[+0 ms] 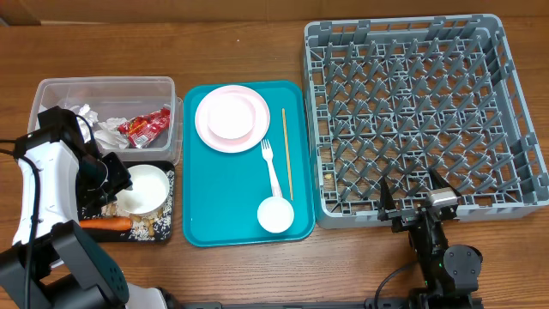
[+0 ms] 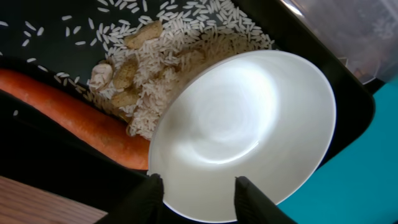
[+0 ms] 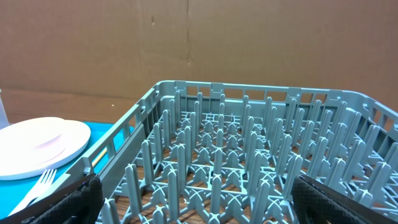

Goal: Sort waste into correct bins and load items into the dishwasher
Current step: 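Rotate the bowl back upright with the left gripper above the black tray, then shake the tilted bowl with the left gripper to empty remaining rice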

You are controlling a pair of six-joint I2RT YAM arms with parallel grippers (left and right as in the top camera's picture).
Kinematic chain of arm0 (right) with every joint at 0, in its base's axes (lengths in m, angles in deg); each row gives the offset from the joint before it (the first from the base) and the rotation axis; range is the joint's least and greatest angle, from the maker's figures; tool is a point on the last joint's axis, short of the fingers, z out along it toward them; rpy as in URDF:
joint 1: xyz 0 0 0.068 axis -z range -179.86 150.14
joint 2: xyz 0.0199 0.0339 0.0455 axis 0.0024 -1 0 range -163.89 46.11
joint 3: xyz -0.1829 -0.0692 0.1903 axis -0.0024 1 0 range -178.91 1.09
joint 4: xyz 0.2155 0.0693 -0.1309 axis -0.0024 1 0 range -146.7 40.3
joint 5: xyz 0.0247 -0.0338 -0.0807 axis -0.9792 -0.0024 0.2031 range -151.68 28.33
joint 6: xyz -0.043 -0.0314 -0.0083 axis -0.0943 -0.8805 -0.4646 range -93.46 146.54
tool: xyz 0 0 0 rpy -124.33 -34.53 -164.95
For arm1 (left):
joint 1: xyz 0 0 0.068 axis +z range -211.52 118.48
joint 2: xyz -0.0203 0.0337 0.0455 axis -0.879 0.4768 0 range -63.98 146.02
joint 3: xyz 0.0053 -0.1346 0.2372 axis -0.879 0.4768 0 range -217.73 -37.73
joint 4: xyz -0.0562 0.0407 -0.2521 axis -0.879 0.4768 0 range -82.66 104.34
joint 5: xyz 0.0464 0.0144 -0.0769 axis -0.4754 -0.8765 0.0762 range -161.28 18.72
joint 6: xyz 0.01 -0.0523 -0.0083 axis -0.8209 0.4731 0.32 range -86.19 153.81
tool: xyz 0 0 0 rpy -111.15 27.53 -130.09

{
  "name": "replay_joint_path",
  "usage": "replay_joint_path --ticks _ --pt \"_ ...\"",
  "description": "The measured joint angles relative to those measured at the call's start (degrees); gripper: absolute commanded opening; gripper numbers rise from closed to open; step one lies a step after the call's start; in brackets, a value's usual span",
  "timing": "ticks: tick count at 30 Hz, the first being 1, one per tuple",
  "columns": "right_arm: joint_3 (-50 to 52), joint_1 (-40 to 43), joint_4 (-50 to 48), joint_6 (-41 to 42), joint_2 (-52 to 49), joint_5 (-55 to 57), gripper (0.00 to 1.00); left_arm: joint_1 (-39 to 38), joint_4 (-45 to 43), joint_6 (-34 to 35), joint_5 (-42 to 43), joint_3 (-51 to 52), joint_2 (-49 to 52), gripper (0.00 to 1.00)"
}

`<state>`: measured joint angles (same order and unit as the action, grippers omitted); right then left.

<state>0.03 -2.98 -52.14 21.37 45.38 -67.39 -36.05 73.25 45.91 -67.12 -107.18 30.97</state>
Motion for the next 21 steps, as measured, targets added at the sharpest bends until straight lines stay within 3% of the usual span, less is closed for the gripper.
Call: replay_joint_path --ticks 3,5,21 --pt "0.0 0.0 0.0 0.0 0.0 0.0 1.00 0.0 -0.2 -0.1 -0.6 0.0 0.0 0.60" --pt "0.0 0.0 0.0 0.0 0.0 0.0 1.00 0.0 -0.5 0.2 -1.2 0.0 0.0 0.62" --pt "0.0 0.0 0.0 0.0 0.0 0.0 1.00 0.0 -3.8 2.6 -4.9 2.8 0.0 0.62"
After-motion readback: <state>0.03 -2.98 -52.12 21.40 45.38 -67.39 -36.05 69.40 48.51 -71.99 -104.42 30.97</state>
